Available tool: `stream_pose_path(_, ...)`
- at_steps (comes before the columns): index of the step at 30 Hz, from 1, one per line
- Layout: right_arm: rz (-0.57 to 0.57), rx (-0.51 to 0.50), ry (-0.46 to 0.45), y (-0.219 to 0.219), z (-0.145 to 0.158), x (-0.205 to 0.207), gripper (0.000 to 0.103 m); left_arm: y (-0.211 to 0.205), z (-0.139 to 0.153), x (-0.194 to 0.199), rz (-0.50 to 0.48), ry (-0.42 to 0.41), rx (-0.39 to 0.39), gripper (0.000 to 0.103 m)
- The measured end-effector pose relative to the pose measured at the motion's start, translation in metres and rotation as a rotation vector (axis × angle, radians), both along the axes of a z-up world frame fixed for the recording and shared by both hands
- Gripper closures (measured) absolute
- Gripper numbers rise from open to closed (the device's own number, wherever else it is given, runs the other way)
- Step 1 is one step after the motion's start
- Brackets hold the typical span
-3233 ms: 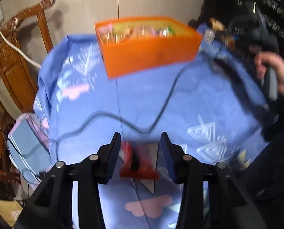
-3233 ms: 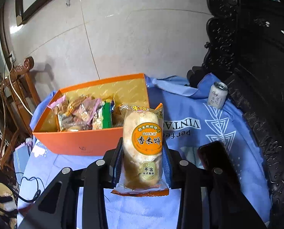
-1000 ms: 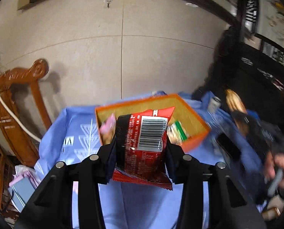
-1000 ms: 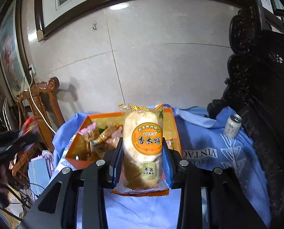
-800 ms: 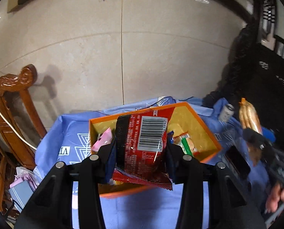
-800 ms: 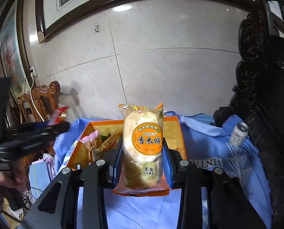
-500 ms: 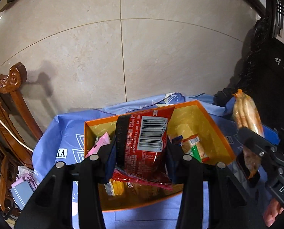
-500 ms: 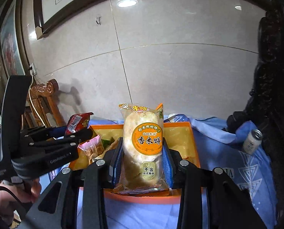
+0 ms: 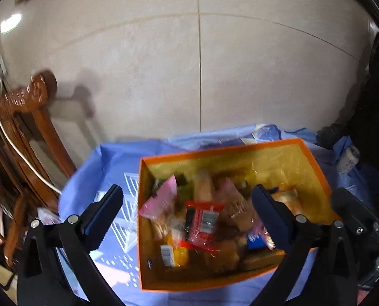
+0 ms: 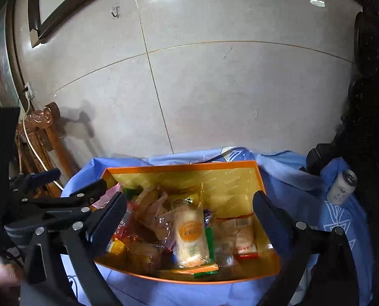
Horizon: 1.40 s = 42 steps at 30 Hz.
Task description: Organize snacks
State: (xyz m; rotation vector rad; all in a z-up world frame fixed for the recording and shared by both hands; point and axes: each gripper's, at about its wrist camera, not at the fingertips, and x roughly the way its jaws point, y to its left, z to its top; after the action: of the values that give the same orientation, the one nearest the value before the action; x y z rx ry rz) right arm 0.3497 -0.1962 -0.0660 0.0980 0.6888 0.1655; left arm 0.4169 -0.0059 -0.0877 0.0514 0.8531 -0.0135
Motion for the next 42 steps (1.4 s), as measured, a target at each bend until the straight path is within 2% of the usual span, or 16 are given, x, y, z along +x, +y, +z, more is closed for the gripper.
stream_pose_path(3, -0.029, -0.049, 0.036, 0.002, -0.001, -0.002, 0.003, 0.009, 0.002, -0.004, 0.036, 0.006, -0.015, 0.004)
stream_pose_path(7, -0.037, -0.053, 0.049, 0.002, 0.001, -0.007, 0.003, 0.01, 0.004, -0.009, 0.025, -0.001, 0.033, 0.004)
stream_pose_path(16, -0.039, -0.09, 0.057, -0.001, 0.006, -0.025, 0.003, 0.008, 0.02, -0.029, 0.02, -0.03, 0.058, 0.004)
stream_pose_path(30, -0.051, -0.103, 0.047, -0.002, 0.015, -0.054, 0.003, 0.018, 0.04, -0.059, 0.036, -0.059, 0.038, 0.004)
stream_pose_path(42, -0.046, -0.104, 0.038, 0.001, 0.02, -0.062, 0.003, 0.019, 0.045, -0.069, 0.043, -0.076, 0.038, 0.004)
